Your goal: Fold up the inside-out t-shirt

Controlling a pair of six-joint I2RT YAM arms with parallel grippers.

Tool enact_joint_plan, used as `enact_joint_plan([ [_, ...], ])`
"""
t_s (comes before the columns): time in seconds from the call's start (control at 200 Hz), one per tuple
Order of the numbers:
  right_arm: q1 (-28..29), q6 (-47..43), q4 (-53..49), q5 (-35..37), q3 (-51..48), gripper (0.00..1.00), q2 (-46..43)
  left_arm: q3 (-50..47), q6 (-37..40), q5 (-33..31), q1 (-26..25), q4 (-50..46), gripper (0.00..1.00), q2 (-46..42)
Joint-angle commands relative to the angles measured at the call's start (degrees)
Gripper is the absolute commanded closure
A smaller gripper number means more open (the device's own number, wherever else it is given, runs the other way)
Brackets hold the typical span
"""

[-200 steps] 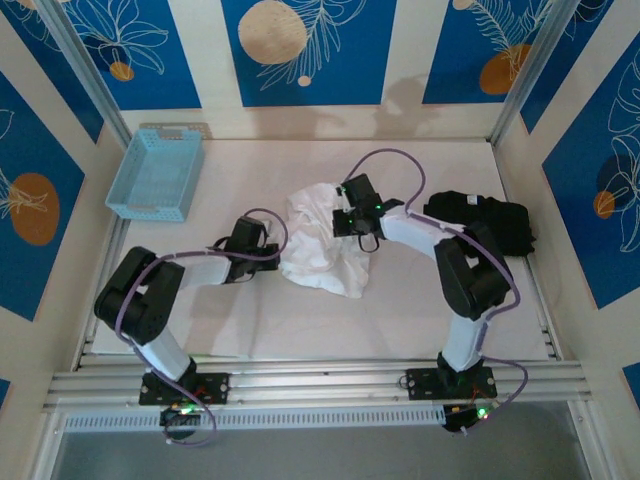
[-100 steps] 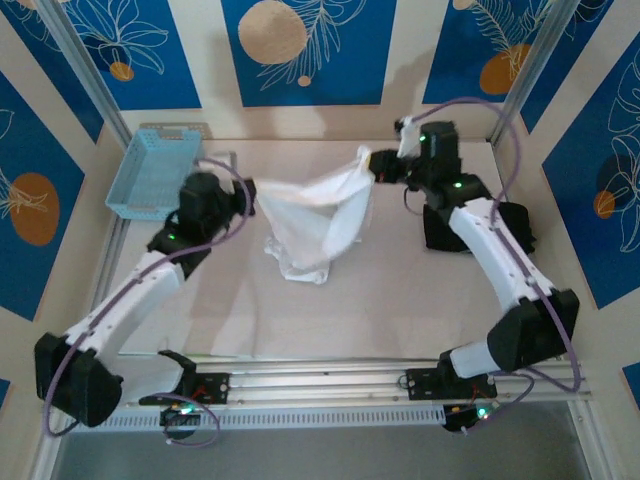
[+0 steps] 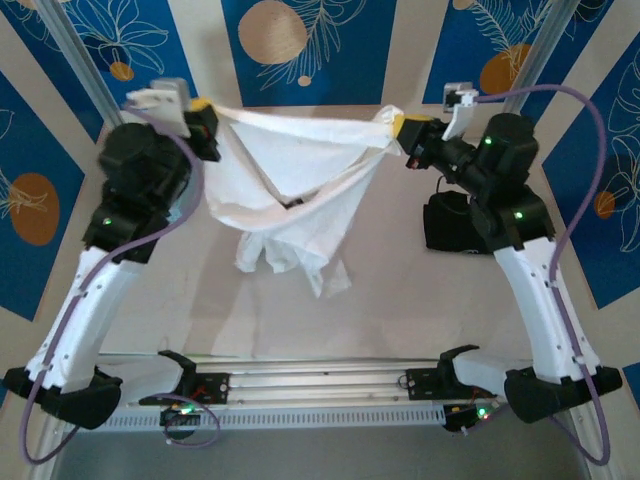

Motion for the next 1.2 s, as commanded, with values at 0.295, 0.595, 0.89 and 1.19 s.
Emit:
enact_joint_plan([
  [0.295, -9.0, 1.0, -2.0, 1.5, -17.8, 1.0, 12.2, -20.3, -11.9, 21.9, -2.3, 8.3, 1.0, 22.9],
  [0.595, -11.0, 0.0, 0.0, 0.5, -18.8, 1.0, 18.6, -32.3, -13.2, 15.8, -7.6, 10.0, 0.5, 20.3],
  [0.89, -11.0, 0.4, 1.4, -1.0, -18.3, 1.0, 19.9, -29.4, -11.9, 12.0, -12.2, 9.6, 0.43, 27.7],
  [1.19, -11.2, 0.0, 1.6, -1.0, -19.1, 1.0, 18.8, -23.6, -8.6, 6.5, -12.0, 7.8, 0.44, 33.3],
])
